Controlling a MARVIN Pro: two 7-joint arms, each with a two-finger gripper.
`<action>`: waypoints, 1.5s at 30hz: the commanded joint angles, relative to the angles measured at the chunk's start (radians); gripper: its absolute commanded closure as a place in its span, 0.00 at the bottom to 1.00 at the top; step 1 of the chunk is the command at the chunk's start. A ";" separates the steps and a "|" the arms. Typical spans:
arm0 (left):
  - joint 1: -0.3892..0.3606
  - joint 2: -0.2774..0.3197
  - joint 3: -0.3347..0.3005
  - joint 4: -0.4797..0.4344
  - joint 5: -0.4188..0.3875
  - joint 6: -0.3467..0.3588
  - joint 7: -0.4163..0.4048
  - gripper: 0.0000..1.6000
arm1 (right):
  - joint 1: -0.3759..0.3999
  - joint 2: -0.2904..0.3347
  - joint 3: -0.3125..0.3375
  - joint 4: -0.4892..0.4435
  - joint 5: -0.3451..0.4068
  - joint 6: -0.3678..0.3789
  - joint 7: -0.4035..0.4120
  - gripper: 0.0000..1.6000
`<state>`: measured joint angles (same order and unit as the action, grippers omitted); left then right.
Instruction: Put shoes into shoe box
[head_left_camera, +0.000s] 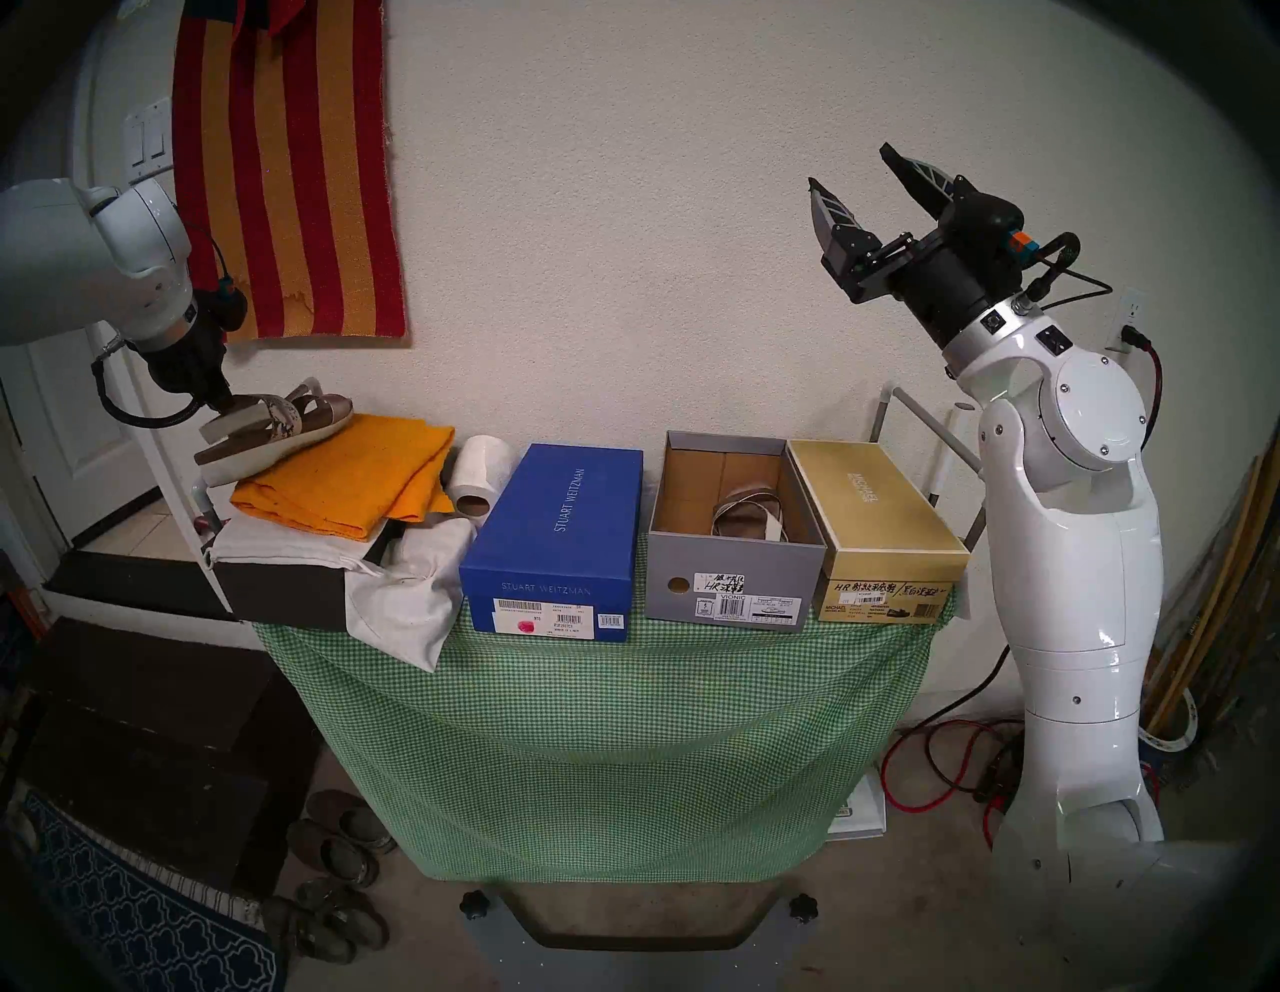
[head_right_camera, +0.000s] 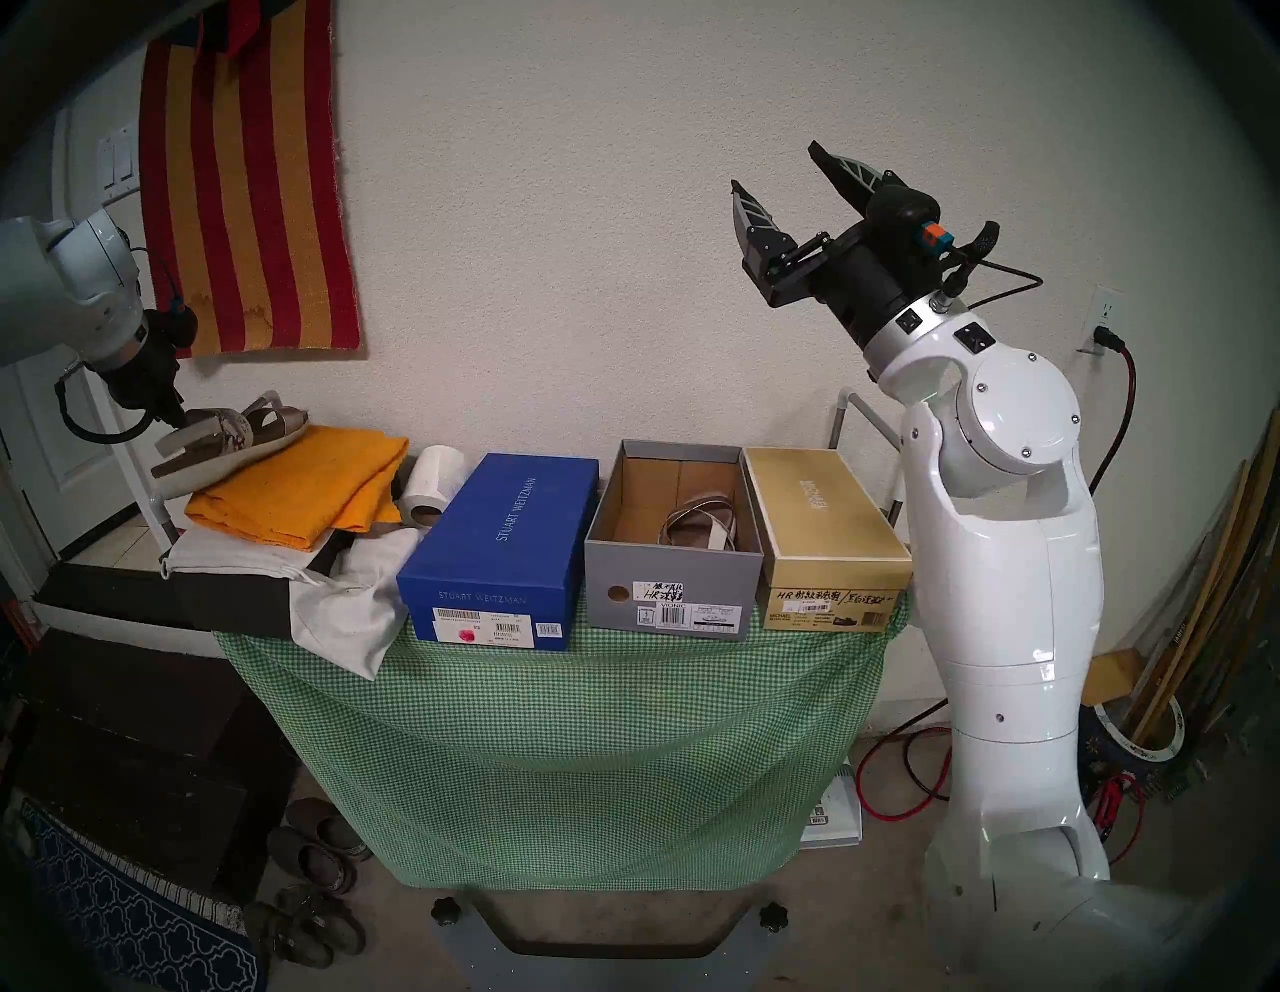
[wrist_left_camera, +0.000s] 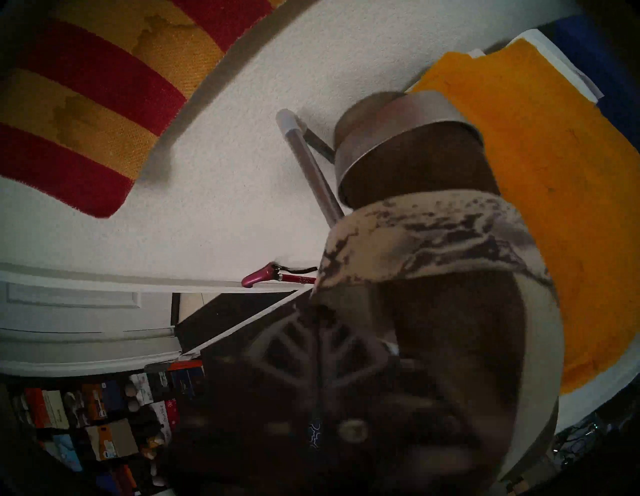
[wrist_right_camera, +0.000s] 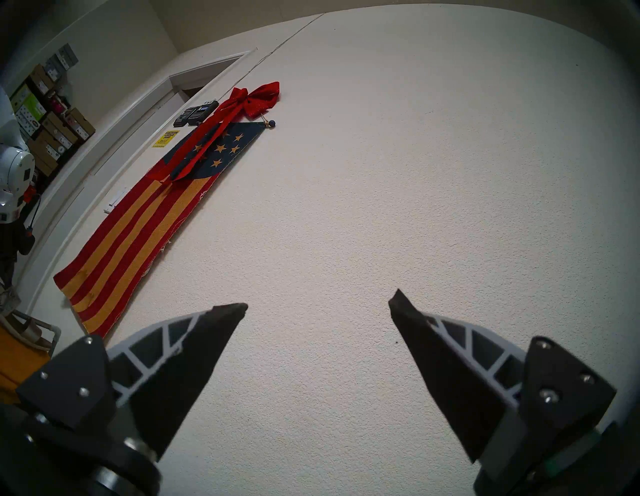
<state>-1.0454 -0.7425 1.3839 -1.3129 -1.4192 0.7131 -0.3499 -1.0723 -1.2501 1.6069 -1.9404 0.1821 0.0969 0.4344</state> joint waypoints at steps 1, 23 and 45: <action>0.123 -0.038 -0.014 0.091 -0.048 -0.034 -0.032 1.00 | 0.002 0.003 -0.003 -0.002 -0.001 -0.001 0.003 0.00; 0.293 -0.131 -0.054 0.394 -0.073 -0.100 -0.364 0.00 | 0.003 0.004 -0.003 -0.001 -0.001 -0.001 0.006 0.00; 0.508 -0.151 -0.096 0.684 -0.086 -0.253 -0.582 1.00 | 0.003 0.004 -0.003 -0.001 -0.001 -0.001 0.006 0.00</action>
<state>-0.6294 -0.8823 1.3111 -0.6953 -1.4755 0.4622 -0.9453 -1.0719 -1.2489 1.6055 -1.9406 0.1834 0.0954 0.4389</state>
